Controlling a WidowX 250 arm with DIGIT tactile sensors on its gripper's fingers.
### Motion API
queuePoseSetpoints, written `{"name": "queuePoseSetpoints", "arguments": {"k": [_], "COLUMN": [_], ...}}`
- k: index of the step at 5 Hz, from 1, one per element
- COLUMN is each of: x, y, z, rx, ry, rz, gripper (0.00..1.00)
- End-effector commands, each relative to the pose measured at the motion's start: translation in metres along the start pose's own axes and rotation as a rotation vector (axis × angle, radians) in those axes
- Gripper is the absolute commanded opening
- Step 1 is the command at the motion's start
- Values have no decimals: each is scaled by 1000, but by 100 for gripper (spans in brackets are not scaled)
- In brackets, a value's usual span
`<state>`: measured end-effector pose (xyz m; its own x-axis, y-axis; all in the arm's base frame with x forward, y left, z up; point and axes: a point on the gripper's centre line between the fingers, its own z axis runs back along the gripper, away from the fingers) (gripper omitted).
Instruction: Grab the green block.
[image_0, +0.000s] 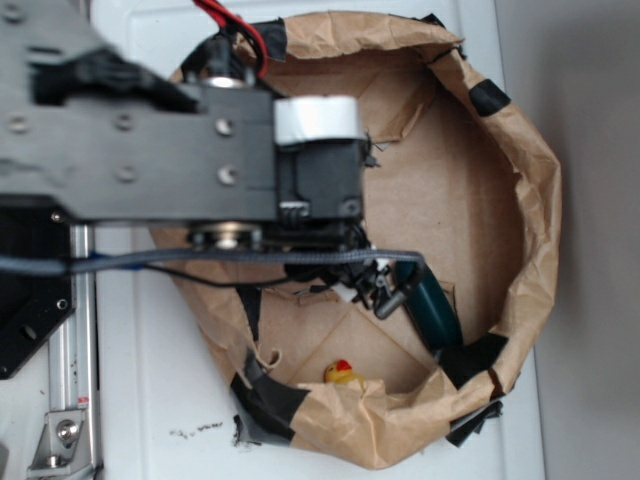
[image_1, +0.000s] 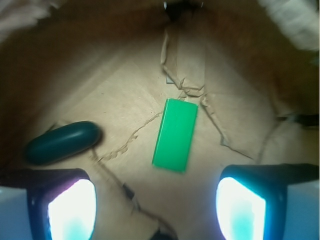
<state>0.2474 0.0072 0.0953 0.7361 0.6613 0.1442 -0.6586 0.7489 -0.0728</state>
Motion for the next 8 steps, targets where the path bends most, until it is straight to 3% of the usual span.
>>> {"name": "queuePoseSetpoints", "arguments": {"k": [1,2,3,4,7,8], "x": [6,18,21,19,24,32], "y": [35,32,29,30,32,28], "z": [-56,-73,-70,-69,-62,-25], "rx": [30,5,36,43,50,-11], "ry": [51,108,79,71,74,36], "rz": [-40,-29,-75,-82,-124,-306], "gripper": [100,100,75,0,0,0]}}
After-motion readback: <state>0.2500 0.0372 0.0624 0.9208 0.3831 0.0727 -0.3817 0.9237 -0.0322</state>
